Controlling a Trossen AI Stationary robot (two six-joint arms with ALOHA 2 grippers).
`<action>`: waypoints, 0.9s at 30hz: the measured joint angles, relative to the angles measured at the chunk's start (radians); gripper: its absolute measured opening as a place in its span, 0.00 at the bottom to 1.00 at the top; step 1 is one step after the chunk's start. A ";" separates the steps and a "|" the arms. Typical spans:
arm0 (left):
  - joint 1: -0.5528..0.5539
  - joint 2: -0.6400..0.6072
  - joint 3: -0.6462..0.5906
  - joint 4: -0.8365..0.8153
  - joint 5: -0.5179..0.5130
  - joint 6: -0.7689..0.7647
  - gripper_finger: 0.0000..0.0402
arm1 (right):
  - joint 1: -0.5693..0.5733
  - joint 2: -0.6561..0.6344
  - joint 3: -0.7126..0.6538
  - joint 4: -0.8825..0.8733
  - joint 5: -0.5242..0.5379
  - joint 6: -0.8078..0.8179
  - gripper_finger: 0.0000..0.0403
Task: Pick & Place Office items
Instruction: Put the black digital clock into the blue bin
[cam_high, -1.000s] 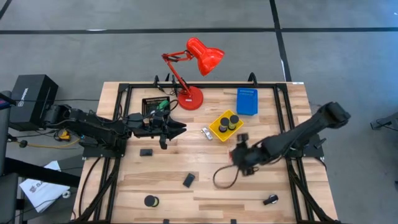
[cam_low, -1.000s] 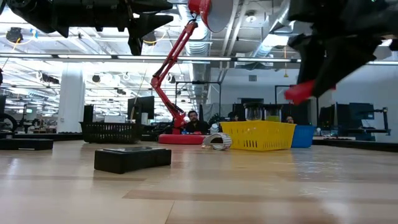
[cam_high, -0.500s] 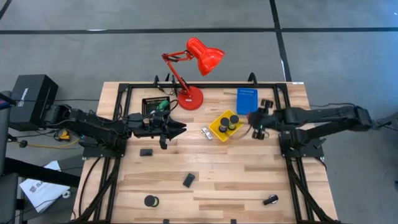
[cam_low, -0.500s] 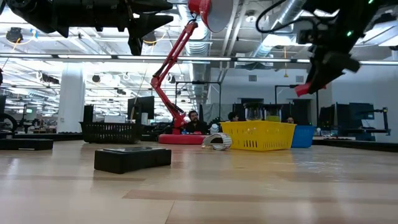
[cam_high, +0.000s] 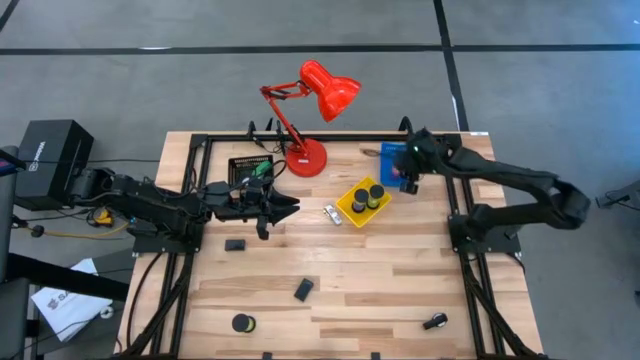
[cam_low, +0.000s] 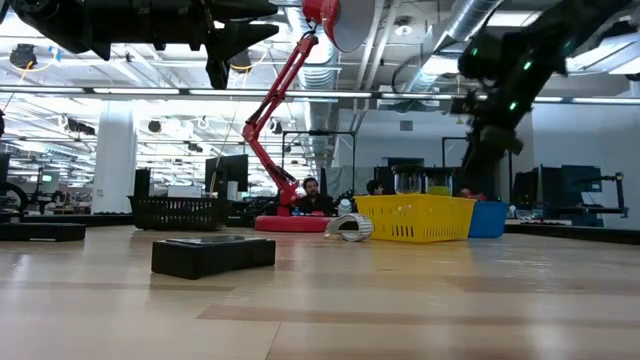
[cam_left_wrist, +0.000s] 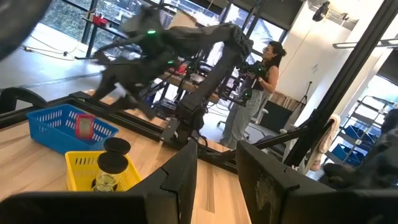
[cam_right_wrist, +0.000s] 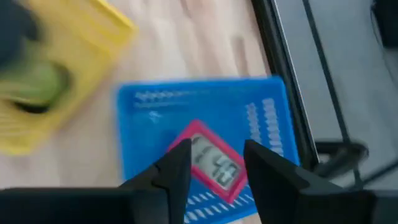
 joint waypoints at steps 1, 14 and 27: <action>0.000 0.000 0.000 0.000 0.000 0.000 0.27 | -0.032 0.032 0.000 0.025 0.000 -0.004 0.32; 0.020 0.000 0.000 0.003 0.001 0.016 0.27 | -0.205 0.289 0.036 0.121 -0.056 -0.018 0.26; 0.027 0.000 0.000 0.001 0.005 0.018 0.27 | -0.205 0.284 0.093 0.093 -0.057 0.017 0.26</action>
